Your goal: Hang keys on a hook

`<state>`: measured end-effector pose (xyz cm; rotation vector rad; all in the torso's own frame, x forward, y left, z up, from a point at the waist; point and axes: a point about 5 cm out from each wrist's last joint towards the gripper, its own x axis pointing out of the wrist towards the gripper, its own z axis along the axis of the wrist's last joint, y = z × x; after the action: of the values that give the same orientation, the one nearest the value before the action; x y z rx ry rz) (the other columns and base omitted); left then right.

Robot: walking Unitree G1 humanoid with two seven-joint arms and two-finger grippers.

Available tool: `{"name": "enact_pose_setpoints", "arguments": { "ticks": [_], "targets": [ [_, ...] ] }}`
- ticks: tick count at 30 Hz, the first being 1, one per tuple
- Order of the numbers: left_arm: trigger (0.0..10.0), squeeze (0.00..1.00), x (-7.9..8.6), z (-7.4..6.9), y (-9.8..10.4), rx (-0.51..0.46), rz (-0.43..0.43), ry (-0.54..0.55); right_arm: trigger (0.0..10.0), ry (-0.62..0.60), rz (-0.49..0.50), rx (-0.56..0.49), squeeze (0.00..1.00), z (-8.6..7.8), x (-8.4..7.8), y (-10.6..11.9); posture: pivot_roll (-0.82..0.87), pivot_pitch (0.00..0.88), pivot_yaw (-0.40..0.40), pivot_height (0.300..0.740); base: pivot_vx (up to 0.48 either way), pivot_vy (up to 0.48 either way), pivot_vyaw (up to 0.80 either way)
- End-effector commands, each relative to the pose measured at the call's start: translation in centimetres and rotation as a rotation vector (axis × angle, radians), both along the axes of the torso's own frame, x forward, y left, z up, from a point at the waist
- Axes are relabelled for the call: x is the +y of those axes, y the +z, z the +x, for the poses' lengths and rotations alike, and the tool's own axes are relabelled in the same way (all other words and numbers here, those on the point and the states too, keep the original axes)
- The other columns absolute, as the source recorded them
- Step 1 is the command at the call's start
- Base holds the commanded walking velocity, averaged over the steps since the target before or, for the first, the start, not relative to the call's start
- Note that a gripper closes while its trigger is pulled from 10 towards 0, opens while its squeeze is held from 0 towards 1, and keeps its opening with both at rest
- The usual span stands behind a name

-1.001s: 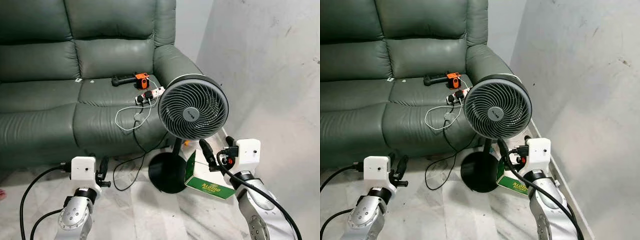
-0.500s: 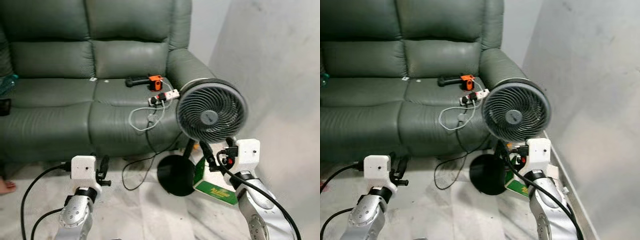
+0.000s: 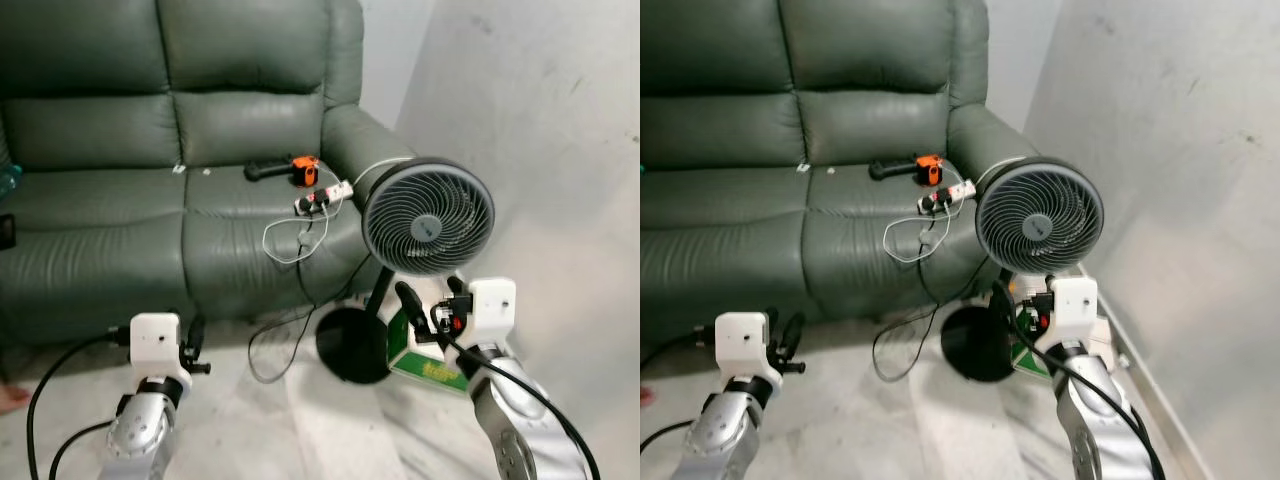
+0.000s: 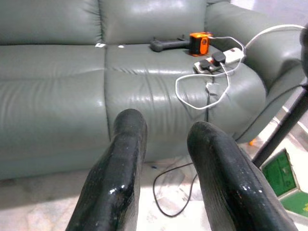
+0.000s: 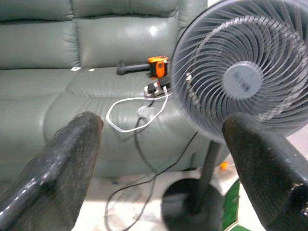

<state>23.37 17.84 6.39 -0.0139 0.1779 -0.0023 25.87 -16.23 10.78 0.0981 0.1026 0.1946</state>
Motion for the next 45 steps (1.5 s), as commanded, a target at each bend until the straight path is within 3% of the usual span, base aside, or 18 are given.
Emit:
{"name": "enact_pose_setpoints", "arguments": {
  "ticks": [1,11,26,30,45],
  "targets": [
    [10.0,0.00,0.4,0.0,-0.1,0.009,0.000,0.004,10.0,-0.008,0.005,0.007,0.00,-0.1,-0.2,-0.1,-0.04,0.096,-0.076,0.740,0.000,0.326,0.00],
    [10.0,0.00,0.3,0.1,-0.1,0.010,-0.006,0.007,10.0,-0.009,0.001,0.006,0.00,0.0,-0.3,-0.1,-0.04,0.088,-0.074,0.740,0.000,0.325,0.00],
    [10.0,0.00,0.8,0.3,0.0,0.019,0.007,0.032,10.0,-0.011,-0.017,-0.003,0.00,0.1,-0.3,0.0,-0.05,0.084,-0.056,0.740,0.000,0.000,0.00],
    [10.0,0.00,1.3,0.9,0.6,0.002,-0.005,0.071,10.0,-0.024,-0.024,0.006,0.00,0.0,-0.4,0.0,-0.05,0.087,-0.054,0.740,0.000,0.000,0.00],
    [10.0,0.00,0.5,2.8,2.7,-0.054,-0.087,0.040,10.0,-0.044,-0.015,0.040,0.00,0.2,-0.4,-0.3,-0.04,0.087,-0.061,0.740,0.000,0.000,-0.80]
  ]
}}
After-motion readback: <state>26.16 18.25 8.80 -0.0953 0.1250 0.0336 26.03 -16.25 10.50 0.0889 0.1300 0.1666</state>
